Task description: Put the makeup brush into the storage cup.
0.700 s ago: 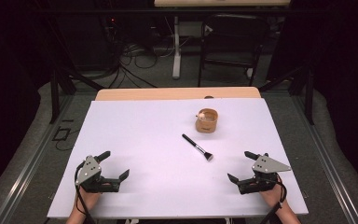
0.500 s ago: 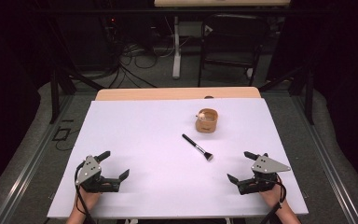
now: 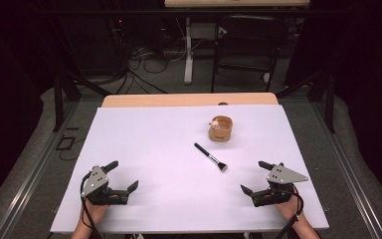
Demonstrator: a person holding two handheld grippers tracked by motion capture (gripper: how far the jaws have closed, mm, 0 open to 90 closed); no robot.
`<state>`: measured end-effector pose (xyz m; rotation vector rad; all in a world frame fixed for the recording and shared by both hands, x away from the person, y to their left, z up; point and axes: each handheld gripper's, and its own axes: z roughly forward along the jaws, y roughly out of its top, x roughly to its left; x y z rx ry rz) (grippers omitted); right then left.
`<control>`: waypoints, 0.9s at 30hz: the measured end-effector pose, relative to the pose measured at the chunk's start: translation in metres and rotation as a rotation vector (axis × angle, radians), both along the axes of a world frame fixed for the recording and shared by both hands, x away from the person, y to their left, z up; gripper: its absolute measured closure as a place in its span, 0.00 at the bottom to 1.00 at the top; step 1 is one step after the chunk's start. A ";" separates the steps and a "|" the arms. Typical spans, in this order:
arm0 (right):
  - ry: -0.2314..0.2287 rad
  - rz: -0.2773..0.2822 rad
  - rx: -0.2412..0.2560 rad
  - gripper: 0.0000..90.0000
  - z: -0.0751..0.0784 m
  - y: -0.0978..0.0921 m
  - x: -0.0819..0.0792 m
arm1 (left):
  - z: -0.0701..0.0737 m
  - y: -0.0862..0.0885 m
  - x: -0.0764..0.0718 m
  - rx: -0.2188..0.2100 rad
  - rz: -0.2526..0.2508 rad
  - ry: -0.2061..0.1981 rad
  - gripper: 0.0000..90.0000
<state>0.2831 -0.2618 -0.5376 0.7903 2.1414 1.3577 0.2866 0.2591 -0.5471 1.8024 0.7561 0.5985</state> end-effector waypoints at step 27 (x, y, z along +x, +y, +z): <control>0.013 0.031 -0.047 0.00 -0.005 0.030 0.038 | 0.000 -0.003 -0.001 0.017 -0.014 -0.006 0.00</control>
